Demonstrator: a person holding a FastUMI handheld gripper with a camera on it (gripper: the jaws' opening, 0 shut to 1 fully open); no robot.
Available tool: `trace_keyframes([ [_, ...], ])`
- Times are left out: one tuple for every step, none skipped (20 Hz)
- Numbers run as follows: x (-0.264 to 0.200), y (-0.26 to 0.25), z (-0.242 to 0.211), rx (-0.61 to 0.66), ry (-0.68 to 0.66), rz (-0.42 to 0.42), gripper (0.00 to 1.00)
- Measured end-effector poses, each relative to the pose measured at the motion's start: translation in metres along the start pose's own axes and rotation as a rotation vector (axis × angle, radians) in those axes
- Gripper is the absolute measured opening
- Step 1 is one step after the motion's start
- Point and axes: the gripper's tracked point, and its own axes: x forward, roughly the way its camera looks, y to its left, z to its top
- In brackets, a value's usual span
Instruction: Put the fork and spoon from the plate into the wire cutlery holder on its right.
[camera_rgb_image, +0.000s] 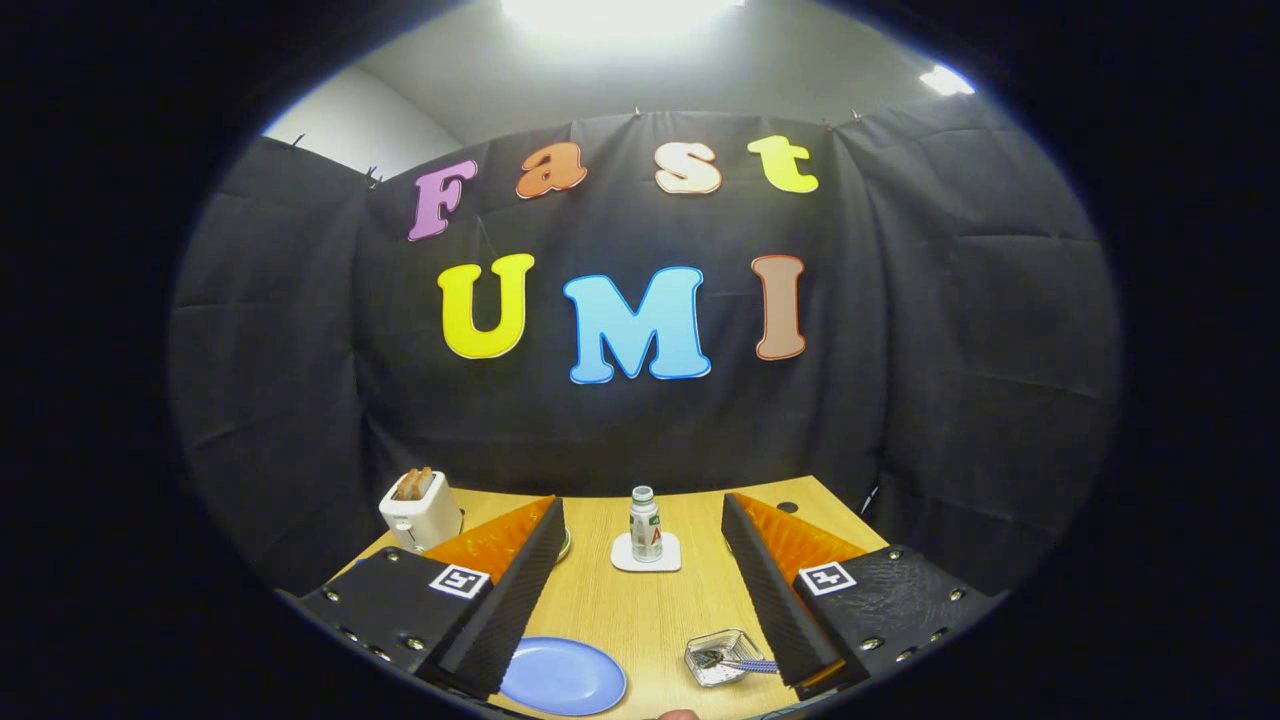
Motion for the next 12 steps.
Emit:
trace_keyframes([
  [-0.002, 0.005, 0.001, -0.010, -0.014, -0.001, 0.97],
  [-0.005, 0.009, 0.003, -0.017, -0.034, -0.005, 0.97],
  [-0.009, 0.014, 0.004, -0.019, -0.061, -0.009, 0.97],
  [-0.011, 0.017, 0.003, -0.028, -0.088, -0.020, 0.97],
  [-0.007, 0.016, -0.002, -0.027, -0.111, -0.042, 0.96],
  [-0.008, 0.020, -0.004, -0.013, -0.140, -0.044, 0.96],
  [-0.005, 0.027, -0.007, 0.025, -0.162, -0.049, 0.97],
  [-0.008, 0.029, -0.004, 0.046, -0.209, -0.069, 0.97],
  [-0.012, 0.022, 0.010, 0.065, -0.294, -0.105, 0.97],
  [-0.017, 0.015, 0.020, 0.062, -0.361, -0.154, 0.97],
  [-0.023, 0.012, 0.024, 0.021, -0.394, -0.184, 0.96],
  [-0.026, 0.017, 0.023, -0.011, -0.400, -0.182, 0.96],
])
